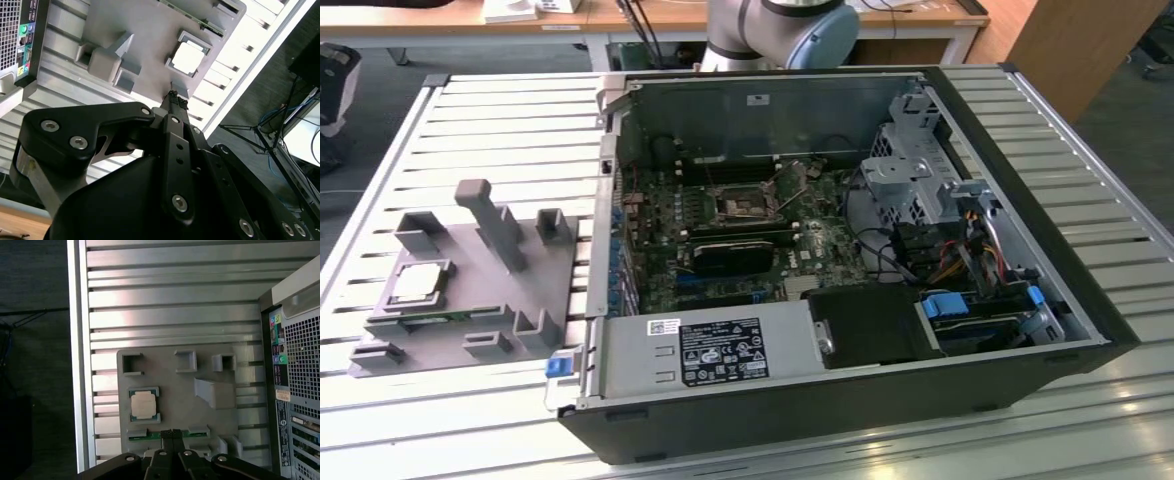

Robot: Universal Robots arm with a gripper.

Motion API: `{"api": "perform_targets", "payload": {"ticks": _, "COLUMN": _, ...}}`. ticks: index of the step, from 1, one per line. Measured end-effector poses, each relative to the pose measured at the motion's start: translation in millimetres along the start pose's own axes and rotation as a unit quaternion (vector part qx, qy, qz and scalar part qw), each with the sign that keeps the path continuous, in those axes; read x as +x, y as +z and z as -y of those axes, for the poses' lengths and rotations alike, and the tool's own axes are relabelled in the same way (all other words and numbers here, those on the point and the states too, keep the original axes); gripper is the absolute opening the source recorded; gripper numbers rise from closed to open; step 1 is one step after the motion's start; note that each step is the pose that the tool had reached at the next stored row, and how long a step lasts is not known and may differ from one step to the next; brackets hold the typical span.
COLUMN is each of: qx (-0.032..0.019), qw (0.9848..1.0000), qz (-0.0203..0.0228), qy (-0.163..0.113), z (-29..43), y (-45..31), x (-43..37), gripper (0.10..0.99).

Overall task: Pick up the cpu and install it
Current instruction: 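Reach for the cpu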

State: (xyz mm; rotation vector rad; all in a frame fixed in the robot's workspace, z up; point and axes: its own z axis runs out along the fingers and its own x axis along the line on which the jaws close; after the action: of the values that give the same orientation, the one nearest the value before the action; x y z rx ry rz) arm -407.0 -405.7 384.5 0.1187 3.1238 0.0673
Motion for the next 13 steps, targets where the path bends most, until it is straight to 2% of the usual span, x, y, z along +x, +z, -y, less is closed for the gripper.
{"api": "perform_targets", "payload": {"ticks": 8, "qx": 0.0001, "qw": 1.0000, "qz": -0.0007, "qy": 0.000, "z": 1.4, "y": 0.5, "x": 19.1, "gripper": 0.106}}
{"api": "perform_targets", "payload": {"ticks": 13, "qx": 0.0002, "qw": 1.0000, "qz": -0.0018, "qy": 0.000, "z": 2.1, "y": 0.9, "x": 27.5, "gripper": 0.106}}
